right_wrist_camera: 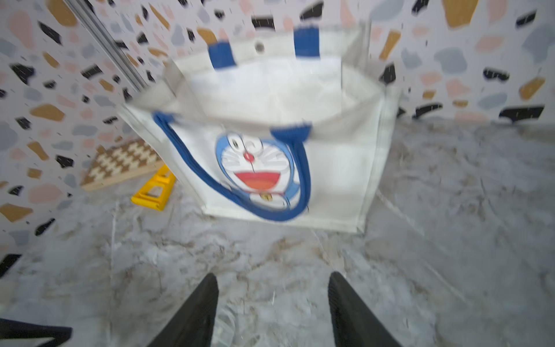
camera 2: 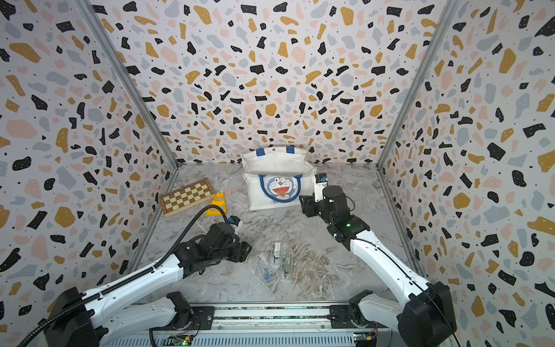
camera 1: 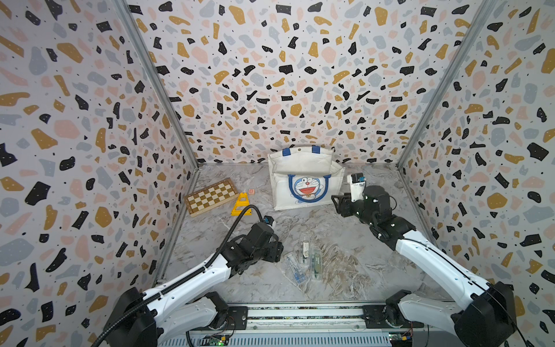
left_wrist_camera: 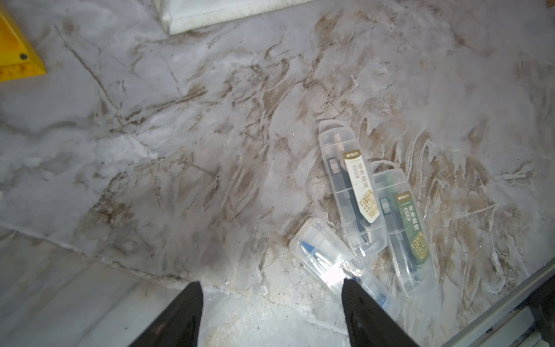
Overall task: Put the compass set into the canvas bag
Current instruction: Pick up the compass set at the center of the board.
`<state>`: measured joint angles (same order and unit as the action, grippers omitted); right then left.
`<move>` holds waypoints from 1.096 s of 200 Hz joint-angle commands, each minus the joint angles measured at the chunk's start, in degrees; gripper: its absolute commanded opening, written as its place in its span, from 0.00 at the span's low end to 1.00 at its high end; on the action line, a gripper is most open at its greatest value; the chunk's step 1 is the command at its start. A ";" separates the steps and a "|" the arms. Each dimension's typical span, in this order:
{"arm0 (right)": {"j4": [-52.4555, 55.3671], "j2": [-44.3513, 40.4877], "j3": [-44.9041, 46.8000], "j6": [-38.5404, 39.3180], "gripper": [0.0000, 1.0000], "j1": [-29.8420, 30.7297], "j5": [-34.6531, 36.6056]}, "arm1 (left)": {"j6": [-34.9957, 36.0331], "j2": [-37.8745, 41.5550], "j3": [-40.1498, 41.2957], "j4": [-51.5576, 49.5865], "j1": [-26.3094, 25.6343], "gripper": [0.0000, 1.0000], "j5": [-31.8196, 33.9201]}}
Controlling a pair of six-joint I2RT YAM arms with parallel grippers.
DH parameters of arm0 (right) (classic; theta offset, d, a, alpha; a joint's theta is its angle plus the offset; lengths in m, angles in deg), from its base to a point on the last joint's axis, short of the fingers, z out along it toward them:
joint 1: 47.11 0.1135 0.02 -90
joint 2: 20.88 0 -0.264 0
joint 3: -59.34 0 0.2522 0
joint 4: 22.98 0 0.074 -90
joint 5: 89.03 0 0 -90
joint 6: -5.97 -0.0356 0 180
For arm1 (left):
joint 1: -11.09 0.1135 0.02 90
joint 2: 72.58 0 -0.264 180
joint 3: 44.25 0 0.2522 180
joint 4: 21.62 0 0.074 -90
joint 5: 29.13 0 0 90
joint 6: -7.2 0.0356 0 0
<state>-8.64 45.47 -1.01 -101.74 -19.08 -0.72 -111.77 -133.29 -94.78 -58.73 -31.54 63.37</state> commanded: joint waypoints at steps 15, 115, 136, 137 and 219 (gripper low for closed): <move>-14.22 -1.65 11.95 -3.07 0.60 0.11 -0.24 | -6.68 -2.32 -2.43 -4.10 -1.07 0.73 2.19; -26.86 0.89 25.07 -3.24 0.61 0.87 7.58 | -34.16 -17.99 -16.41 -17.90 -15.73 0.77 6.51; -27.34 0.31 25.65 -3.57 0.61 0.87 7.54 | -37.79 -21.90 -18.02 -17.00 -18.07 0.80 3.88; -27.32 0.29 25.66 -3.61 0.61 0.88 7.52 | -37.94 -22.17 -18.17 -17.12 -18.13 0.81 3.76; -26.77 -0.79 25.71 -3.84 0.63 0.97 7.58 | -40.62 -36.56 -26.98 -21.41 -21.53 0.83 -0.95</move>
<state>-34.98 46.13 24.83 -105.04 -18.40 5.97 -150.77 -167.10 -119.72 -78.08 -52.68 64.31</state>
